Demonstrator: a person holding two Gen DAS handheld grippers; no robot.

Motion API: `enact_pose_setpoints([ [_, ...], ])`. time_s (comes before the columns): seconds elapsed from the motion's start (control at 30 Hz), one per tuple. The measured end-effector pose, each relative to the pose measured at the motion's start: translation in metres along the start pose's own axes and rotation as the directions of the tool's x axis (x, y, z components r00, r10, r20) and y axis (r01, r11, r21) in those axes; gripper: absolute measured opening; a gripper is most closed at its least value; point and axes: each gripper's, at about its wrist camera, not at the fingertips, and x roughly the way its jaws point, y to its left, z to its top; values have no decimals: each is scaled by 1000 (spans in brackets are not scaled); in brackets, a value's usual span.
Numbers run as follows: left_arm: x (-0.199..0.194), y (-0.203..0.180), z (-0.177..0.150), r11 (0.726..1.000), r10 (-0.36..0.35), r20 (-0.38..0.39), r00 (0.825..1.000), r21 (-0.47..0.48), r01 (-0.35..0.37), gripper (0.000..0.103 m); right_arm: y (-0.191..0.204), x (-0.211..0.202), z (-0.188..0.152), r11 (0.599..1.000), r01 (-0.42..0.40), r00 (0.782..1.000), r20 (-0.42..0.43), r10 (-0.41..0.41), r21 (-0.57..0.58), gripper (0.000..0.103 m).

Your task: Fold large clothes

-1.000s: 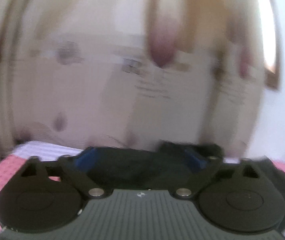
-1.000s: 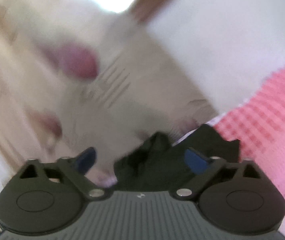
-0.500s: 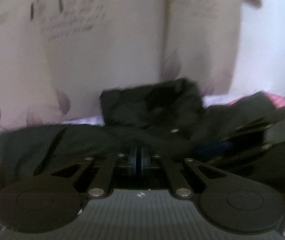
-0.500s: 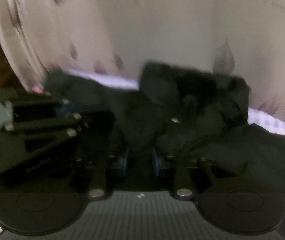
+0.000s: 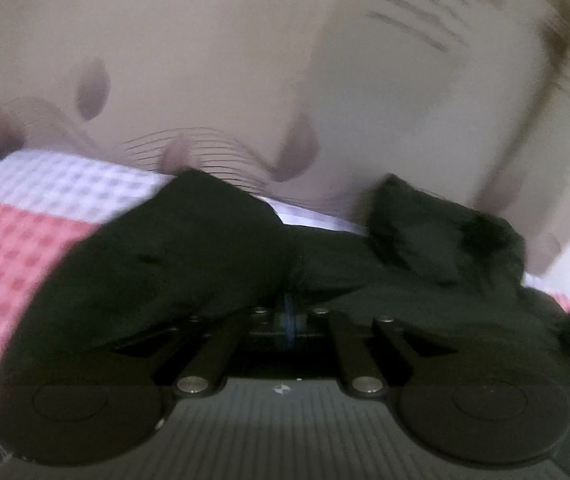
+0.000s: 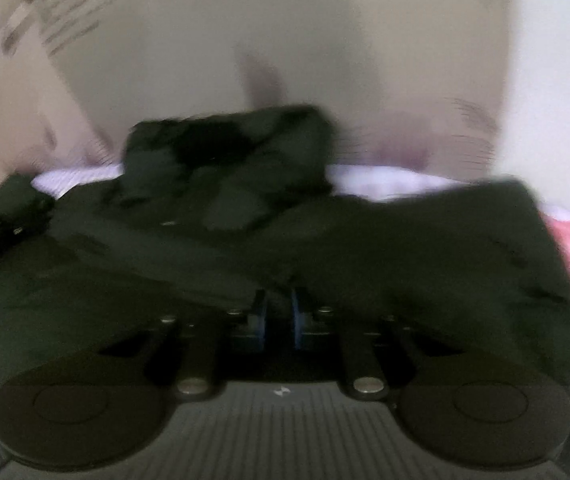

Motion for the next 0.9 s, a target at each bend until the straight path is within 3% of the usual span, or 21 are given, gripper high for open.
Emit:
enact_pose_setpoints([
  [0.3,-10,54,-18,991,-9,21,1000,-130,12,11,-61,-31,-34,983,-24,992,125,1,184,7],
  [0.4,-12,81,-24,964,-68,21,997,-256,71,11,-76,-35,-49,969,-39,986,164,-1,244,7],
  [0.5,-9,103,-32,913,-117,33,993,-390,120,11,-90,-37,-59,941,-85,981,192,22,328,7],
  [0.57,-8,112,-37,887,-125,43,991,-443,131,11,-95,-37,-64,928,-102,979,201,30,360,6],
  [0.67,-5,117,-39,869,-132,46,990,-475,138,11,-95,-35,-66,927,-98,980,198,27,361,6],
  [0.83,-6,117,-39,869,-117,35,992,-480,120,11,-85,-27,-63,948,-42,984,176,-15,315,6],
  [0.9,-8,114,-34,889,-109,21,994,-444,107,11,-84,-27,-64,951,-30,984,177,-26,306,6],
])
